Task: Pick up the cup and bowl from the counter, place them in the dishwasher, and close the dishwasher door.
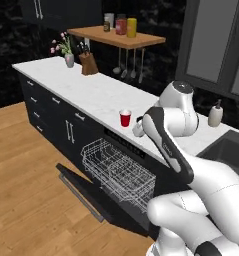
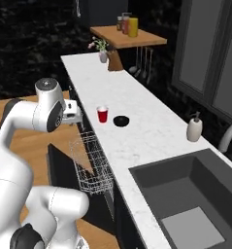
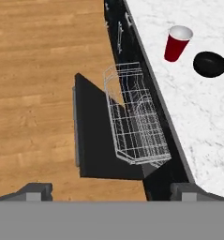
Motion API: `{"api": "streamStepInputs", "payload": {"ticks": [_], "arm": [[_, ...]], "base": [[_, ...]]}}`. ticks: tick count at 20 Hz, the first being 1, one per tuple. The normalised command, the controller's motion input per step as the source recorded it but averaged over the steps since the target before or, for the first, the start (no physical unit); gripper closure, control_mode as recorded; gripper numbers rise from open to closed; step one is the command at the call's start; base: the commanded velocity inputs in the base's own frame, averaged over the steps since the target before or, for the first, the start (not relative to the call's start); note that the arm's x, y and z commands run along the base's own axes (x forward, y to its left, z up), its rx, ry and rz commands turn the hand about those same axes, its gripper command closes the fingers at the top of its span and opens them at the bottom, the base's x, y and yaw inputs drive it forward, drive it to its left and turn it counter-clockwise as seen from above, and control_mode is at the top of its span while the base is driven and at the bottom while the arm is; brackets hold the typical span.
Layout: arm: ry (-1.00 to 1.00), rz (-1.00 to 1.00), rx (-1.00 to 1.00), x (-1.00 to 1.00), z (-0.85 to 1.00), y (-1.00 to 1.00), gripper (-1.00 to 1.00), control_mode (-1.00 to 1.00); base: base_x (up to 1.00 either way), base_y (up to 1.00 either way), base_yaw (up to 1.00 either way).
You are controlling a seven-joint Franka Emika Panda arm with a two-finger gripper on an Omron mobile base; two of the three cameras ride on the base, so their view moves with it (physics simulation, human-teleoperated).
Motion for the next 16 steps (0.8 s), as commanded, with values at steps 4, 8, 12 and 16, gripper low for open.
{"api": "streamStepInputs", "payload": {"ticks": [4, 8, 12, 16], "arm": [[0.00, 0.00, 0.00, 0.00, 0.00, 0.00, -1.00, 1.00], [0.00, 0.00, 0.00, 0.00, 0.00, 0.00, -1.00, 1.00], [0.00, 0.00, 0.00, 0.00, 0.00, 0.00, -1.00, 1.00], [0.00, 0.00, 0.00, 0.00, 0.00, 0.00, -1.00, 1.00]], "base": [[0.63, -0.25, 0.18], [0.05, -0.11, 0.14], [0.00, -0.13, 0.30], [0.34, 0.00, 0.16]]}}
